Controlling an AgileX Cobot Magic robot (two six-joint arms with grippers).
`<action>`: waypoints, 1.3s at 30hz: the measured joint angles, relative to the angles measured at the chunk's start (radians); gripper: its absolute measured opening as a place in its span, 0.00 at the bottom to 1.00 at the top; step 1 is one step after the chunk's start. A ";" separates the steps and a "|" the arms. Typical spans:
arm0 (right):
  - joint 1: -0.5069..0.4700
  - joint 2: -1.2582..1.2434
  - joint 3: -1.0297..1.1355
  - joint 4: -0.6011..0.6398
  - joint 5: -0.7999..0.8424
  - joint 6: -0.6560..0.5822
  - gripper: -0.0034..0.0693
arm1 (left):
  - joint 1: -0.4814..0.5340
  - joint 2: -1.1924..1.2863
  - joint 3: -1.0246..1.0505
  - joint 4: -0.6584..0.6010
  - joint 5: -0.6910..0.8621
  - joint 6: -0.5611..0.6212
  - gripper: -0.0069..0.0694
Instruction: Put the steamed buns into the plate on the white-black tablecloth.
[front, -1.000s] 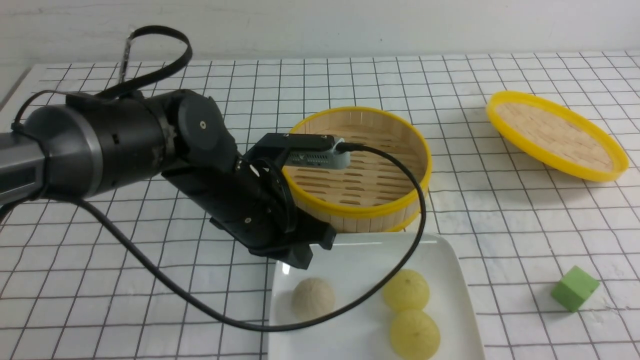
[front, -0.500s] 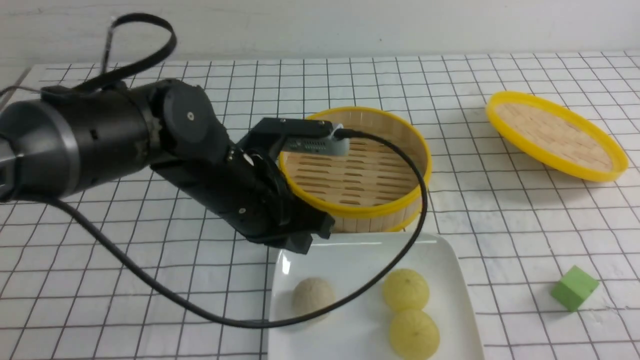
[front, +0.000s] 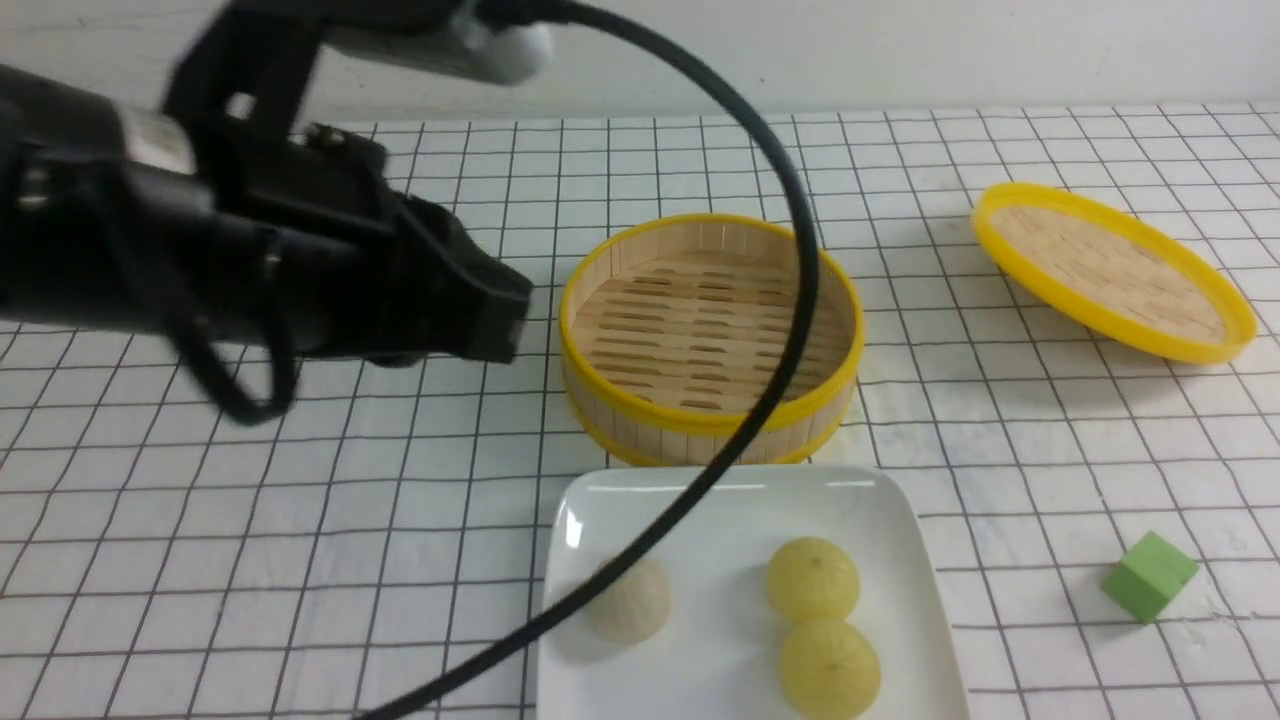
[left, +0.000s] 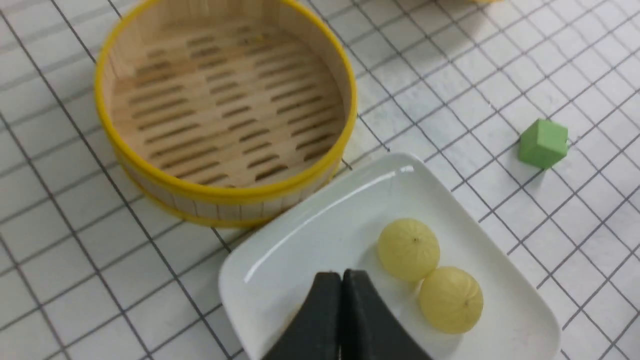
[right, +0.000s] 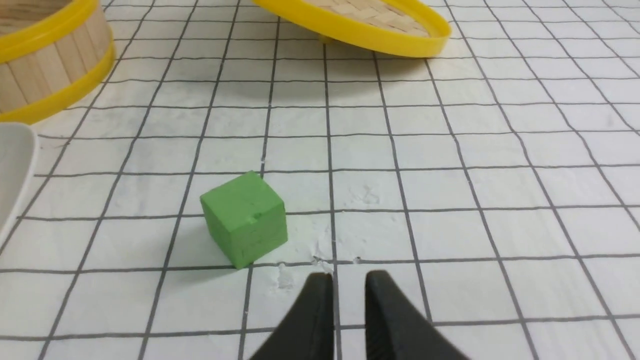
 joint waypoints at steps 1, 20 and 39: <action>-0.009 0.000 0.000 0.000 0.000 0.000 0.22 | 0.000 -0.048 0.000 0.035 0.025 -0.025 0.11; -0.019 0.000 0.000 0.000 0.001 0.000 0.26 | 0.000 -0.673 0.656 0.260 -0.032 -0.534 0.11; -0.019 0.000 0.000 0.000 0.001 0.000 0.28 | 0.000 -0.822 0.740 0.355 -0.177 -0.702 0.13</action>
